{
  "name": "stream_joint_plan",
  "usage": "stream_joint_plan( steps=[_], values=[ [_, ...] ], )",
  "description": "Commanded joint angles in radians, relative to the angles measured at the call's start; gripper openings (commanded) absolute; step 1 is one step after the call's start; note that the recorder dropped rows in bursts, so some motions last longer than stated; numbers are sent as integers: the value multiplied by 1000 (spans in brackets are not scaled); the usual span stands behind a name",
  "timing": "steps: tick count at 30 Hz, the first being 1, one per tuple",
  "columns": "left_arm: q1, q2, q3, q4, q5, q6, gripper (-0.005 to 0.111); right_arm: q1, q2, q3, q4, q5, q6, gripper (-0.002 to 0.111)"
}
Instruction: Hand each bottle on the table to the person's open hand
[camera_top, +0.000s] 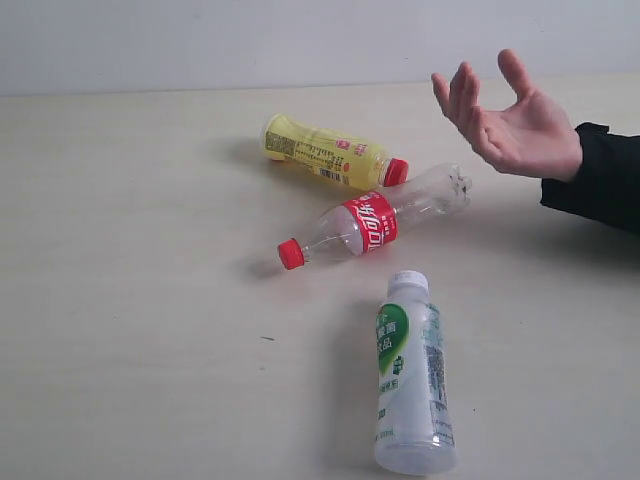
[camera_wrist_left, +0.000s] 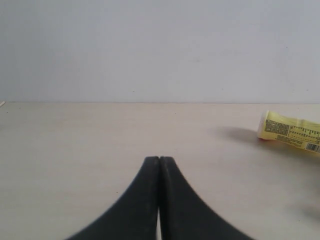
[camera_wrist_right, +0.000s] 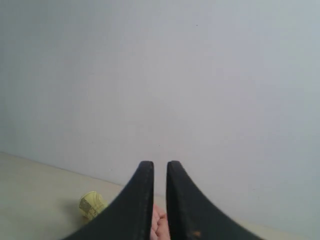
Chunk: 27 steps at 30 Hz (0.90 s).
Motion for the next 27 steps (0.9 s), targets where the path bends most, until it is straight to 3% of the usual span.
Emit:
stream_joint_plan(
  steps=[1,4,7,20,27],
  values=[
    [3,-7,3,-6,2,-3,0,-4,-3,4,-5,6,2,27],
    [3,-7,3,-6,2,-3,0,-4,17,4,-3,22,2,41],
    [3,-7,3,-6,2,-3,0,-4,44,4,-3,22,2,47],
    [3,-7,3,-6,2,-3,0,-4,169,-2,50,23,2,47],
    [3,-7,3,-6,2,-3,0,-4,374,-54,33,60,84,47]
  ],
)
